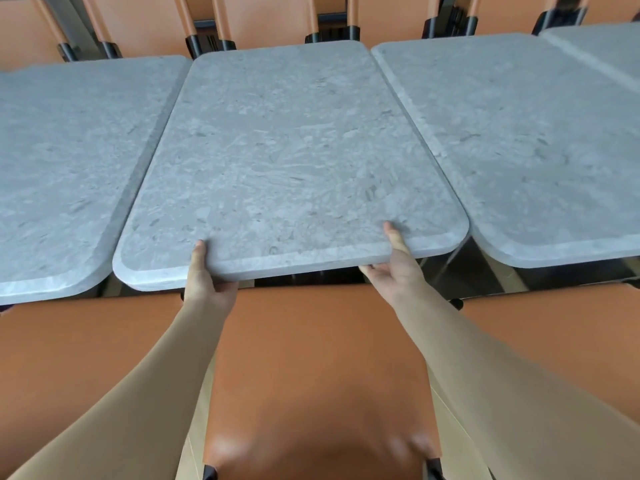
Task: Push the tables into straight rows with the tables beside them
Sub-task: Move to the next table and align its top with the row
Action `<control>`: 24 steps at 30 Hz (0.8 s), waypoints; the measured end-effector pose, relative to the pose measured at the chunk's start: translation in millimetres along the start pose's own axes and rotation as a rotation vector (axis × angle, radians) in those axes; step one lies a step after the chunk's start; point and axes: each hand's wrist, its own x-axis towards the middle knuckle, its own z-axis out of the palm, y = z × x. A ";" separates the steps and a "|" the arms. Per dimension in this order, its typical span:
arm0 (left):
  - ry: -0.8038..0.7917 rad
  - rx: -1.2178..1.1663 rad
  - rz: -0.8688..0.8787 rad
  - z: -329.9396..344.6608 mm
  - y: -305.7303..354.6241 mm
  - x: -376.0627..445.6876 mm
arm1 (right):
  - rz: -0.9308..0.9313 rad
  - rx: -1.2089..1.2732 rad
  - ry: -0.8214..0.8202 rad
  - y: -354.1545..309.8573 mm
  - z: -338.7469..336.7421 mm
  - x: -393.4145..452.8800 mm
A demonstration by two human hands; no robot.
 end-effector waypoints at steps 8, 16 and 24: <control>-0.054 -0.037 0.008 -5.5 -1.0 5.3 | 0.008 -0.034 0.007 0.0 -0.8 -1.2; -0.113 -0.022 0.037 -5.1 -4.1 3.0 | 0.001 -0.060 0.008 -2.3 -1.4 -5.8; -0.150 -0.034 0.043 -7.7 -6.3 -2.9 | -0.006 -0.118 -0.002 -2.7 -5.1 -9.1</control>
